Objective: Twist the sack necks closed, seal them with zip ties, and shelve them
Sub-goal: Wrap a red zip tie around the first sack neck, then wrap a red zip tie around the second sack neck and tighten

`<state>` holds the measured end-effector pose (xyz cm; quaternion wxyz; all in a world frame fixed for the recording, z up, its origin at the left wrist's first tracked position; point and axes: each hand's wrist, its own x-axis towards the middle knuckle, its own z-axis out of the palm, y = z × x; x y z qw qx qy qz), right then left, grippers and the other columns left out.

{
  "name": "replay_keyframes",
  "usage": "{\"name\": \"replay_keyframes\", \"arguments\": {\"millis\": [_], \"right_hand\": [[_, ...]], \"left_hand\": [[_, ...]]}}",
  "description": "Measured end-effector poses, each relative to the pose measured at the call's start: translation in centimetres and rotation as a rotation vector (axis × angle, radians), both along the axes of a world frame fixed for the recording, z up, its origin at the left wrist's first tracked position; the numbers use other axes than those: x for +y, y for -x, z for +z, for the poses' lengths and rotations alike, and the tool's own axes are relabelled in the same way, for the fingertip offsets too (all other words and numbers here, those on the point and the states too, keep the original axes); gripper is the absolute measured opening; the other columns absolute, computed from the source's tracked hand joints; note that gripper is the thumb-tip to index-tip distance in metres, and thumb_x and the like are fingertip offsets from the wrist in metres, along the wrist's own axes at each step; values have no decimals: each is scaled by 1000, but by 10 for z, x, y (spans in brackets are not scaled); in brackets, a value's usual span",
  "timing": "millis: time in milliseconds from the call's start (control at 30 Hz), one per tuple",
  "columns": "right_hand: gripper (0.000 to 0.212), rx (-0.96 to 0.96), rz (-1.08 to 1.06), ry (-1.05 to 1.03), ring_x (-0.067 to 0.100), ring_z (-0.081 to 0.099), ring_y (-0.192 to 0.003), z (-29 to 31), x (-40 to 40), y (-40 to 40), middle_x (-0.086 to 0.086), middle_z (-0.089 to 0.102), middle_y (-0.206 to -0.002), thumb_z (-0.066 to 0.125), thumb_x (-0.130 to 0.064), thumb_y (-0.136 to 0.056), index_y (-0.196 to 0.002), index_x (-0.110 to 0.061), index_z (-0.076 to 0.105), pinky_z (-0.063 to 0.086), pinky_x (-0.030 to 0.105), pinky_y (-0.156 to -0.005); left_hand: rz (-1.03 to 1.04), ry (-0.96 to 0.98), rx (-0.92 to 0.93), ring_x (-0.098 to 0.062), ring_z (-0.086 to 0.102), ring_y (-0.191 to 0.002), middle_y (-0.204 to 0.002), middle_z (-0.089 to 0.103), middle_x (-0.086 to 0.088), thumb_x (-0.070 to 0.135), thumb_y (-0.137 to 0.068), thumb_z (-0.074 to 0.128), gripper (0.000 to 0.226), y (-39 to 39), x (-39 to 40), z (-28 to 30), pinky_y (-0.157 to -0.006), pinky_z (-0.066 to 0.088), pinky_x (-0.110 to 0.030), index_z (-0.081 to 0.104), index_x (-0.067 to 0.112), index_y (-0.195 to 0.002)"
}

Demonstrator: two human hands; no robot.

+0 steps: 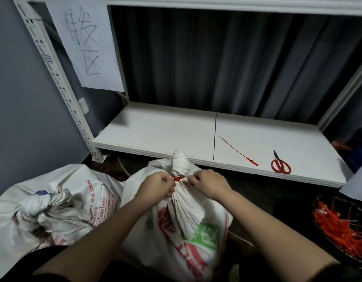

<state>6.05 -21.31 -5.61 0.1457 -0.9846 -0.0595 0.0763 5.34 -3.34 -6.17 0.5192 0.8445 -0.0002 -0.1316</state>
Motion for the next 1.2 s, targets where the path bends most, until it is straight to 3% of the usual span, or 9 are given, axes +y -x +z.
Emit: {"name": "replay_keyframes", "arguments": {"millis": [100, 333, 533, 733, 967, 1200], "right_hand": [[31, -33, -54, 63, 30, 60, -106, 21, -32, -10, 11, 65, -115, 45, -38, -94, -103, -18, 66, 44, 33, -77], [21, -10, -282, 136, 28, 61, -100, 23, -142, -43, 6, 67, -109, 50, -30, -91, -103, -21, 66, 45, 31, -75], [21, 95, -509, 52, 25, 64, -97, -34, -224, -81, 4, 68, -106, 49, -22, -90, -104, -19, 65, 49, 30, -77], [26, 61, -686, -3, 30, 63, -95, -111, -276, -128, 11, 66, -107, 42, -15, -93, -110, -11, 62, 49, 33, -72], [33, -50, -642, 39, 30, 47, -117, -170, -294, -186, 11, 52, -126, 47, -24, -97, -126, -13, 54, 43, 36, -87], [33, -141, -678, 59, 29, 48, -112, -215, -288, -201, 9, 54, -123, 53, -31, -93, -123, -18, 57, 41, 38, -84]], "left_hand": [[-9, 16, -101, -13, 62, -49, -62, 68, 0, 15, -91, 53, 23, -11, -23, 27, -58, 56, -43, 61, 12, -69], [-191, -108, -132, -14, 71, -63, -66, 71, 5, 22, -88, 50, 10, -58, -128, 39, -67, 52, -28, 58, 20, -83], [-241, -221, -94, -12, 70, -66, -78, 74, 3, 24, -88, 46, 11, -105, -203, -3, -76, 53, -26, 56, 21, -85], [-220, -296, -54, -14, 71, -71, -77, 74, 4, 24, -87, 47, 14, -162, -258, -61, -77, 52, -27, 59, 17, -88], [-200, -296, -2, -17, 70, -81, -80, 74, 5, 29, -88, 49, 12, -204, -286, -109, -85, 52, -34, 58, 23, -84], [-259, -283, 36, -14, 70, -76, -78, 73, 6, 31, -90, 47, 16, -214, -305, -129, -81, 55, -35, 61, 22, -93]]}}
